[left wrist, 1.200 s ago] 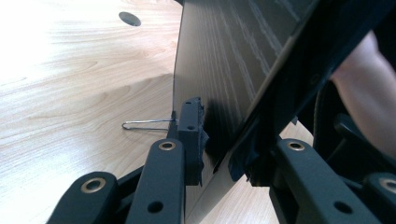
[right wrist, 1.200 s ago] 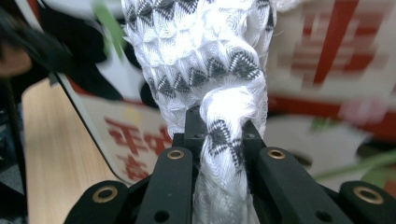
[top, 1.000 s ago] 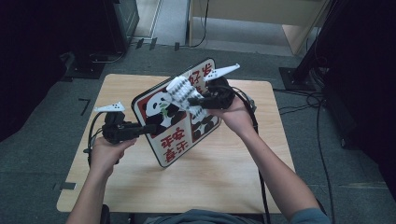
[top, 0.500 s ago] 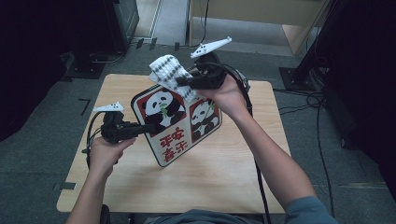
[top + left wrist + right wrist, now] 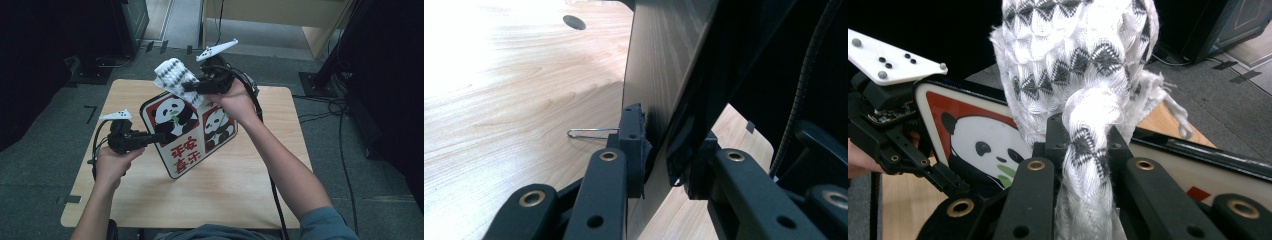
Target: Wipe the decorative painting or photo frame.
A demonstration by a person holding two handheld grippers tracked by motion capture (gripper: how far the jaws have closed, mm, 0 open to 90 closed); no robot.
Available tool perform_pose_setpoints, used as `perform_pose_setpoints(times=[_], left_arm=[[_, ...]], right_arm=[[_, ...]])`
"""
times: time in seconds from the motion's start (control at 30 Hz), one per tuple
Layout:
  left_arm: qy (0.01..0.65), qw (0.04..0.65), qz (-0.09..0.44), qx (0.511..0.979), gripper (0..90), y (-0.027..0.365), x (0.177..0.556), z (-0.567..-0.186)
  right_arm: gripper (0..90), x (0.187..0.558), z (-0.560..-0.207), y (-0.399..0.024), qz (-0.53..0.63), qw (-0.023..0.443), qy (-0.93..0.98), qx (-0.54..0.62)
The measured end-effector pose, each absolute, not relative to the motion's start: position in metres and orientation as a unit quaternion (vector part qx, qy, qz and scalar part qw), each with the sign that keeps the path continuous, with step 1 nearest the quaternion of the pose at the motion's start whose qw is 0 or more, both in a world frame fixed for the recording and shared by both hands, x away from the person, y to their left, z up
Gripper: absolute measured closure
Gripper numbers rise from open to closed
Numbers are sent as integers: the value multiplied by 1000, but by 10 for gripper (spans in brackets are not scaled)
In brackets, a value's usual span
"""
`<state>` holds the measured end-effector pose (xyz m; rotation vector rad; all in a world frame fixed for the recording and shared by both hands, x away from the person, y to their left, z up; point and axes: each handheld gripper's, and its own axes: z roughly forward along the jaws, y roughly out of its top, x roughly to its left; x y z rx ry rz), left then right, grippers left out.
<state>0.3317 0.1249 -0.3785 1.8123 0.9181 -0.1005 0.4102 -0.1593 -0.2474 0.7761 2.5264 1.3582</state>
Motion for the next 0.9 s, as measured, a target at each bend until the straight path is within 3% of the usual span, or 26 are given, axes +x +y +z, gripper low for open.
perform_pose_setpoints(times=[0.9], left_arm=[[378,527,-45,760,752,125,332,-379]], right_arm=[[808,403,-263,-162,441,85,857,253]])
